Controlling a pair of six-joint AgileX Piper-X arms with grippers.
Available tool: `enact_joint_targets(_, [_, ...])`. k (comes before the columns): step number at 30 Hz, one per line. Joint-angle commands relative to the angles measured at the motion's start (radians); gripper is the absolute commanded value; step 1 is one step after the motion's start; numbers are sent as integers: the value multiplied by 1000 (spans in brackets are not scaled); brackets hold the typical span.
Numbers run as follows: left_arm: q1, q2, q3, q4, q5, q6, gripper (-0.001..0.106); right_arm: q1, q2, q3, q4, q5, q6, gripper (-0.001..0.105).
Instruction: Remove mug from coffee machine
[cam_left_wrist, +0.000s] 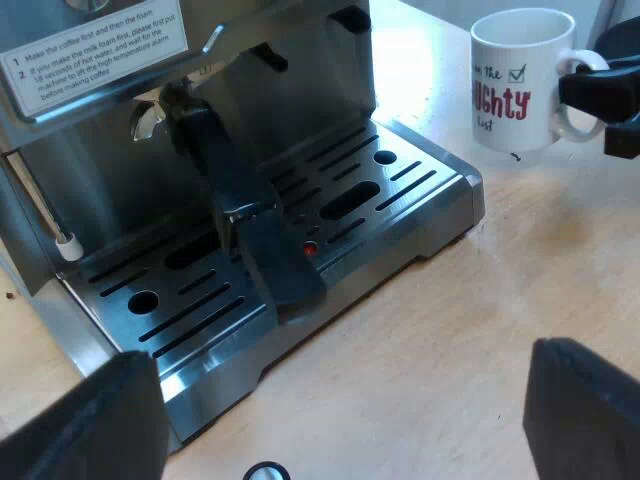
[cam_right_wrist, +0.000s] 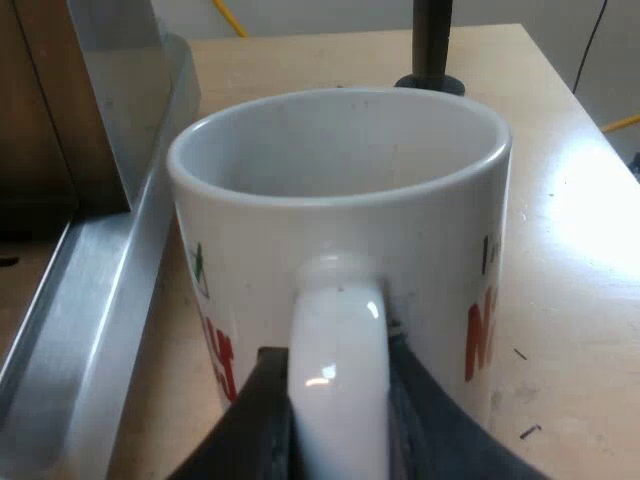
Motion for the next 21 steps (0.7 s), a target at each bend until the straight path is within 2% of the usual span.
enact_joint_targets(1, [-4,3,-6,-11,-7,7,77,-5,28,-10,-94,0,-20,0])
enact_joint_targets(4, [-4,3,-6,-11,-7,7,77,-5,60,-10,-116,0,-20,0])
enact_joint_targets(7, [-4,3,-6,-11,-7,7,77,-5,142,-10,-229,5,-20,0])
enact_joint_targets(14, [-4,3,-6,-11,-7,7,77,-5,218,-10,-241,9,-9,0])
enact_joint_targets(21, [-4,3,-6,-11,-7,7,77,-5,221,28,-239,22,-10,0])
